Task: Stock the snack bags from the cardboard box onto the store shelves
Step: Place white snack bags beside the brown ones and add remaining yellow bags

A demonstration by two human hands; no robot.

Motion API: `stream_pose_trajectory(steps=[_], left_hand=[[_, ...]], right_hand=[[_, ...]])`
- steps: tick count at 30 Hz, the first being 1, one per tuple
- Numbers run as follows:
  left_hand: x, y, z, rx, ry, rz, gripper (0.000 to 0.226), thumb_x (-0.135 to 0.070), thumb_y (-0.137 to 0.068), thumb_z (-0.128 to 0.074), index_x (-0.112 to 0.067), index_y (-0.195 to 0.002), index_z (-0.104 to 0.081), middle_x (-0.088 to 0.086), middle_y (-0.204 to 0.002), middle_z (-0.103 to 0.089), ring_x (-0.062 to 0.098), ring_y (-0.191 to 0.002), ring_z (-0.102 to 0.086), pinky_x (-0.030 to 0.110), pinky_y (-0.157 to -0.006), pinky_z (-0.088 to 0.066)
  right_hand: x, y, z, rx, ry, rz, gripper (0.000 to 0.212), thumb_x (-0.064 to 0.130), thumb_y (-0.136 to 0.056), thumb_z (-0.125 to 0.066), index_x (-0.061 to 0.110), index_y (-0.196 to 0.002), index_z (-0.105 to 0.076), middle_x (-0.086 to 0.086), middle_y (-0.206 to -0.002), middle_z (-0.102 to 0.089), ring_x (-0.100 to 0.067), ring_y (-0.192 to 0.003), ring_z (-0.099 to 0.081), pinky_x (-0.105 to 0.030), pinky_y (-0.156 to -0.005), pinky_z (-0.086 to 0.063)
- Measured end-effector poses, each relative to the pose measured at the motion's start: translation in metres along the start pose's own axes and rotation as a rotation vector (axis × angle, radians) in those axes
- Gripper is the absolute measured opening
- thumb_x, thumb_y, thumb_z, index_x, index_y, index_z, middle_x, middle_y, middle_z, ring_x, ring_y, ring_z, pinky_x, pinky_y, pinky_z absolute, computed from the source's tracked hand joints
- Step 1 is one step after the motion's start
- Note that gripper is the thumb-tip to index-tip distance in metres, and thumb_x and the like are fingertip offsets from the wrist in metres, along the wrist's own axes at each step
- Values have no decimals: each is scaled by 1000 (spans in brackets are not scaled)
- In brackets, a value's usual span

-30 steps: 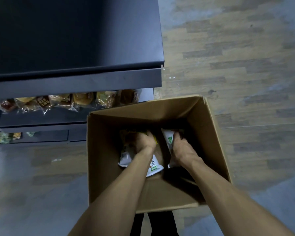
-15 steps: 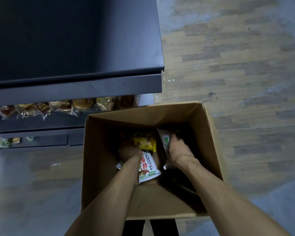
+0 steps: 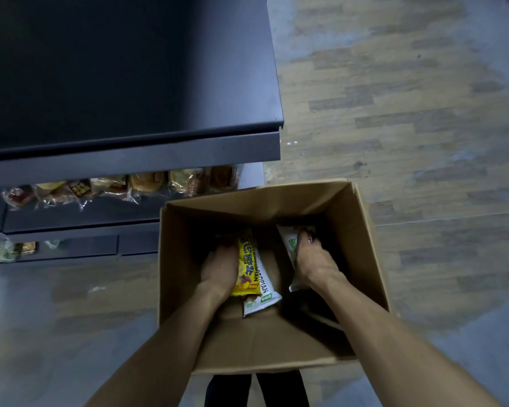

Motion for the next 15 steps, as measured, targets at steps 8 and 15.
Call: stream_pose_trajectory(steps=[8, 15], left_hand=[[-31, -13, -29, -70, 43, 78, 73, -48, -87, -61, -8, -140, -29, 13, -122, -58, 32, -104, -63, 32, -71, -47], [-2, -3, -30, -144, -319, -60, 65, -34, -100, -36, -6, -152, -11, 20, -151, -28, 34, -135, -35, 40, -106, -33]], right_hand=[[-7, -33, -34, 63, -62, -25, 129, 19, -60, -93, 12, -154, -5, -18, -150, -31, -33, -137, -39, -36, -108, -37], [-22, -54, -41, 46, -207, 3, 116, 30, -84, -75, 9, -153, 16, -12, -159, 18, -31, -149, 7, -34, -118, -2]])
Point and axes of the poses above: each hand's wrist, its own y-axis away from the middle knuckle, its own z-axis out of the back of the hand, x = y × z, the point moved 1 cm from there along -y, towards the middle knuckle
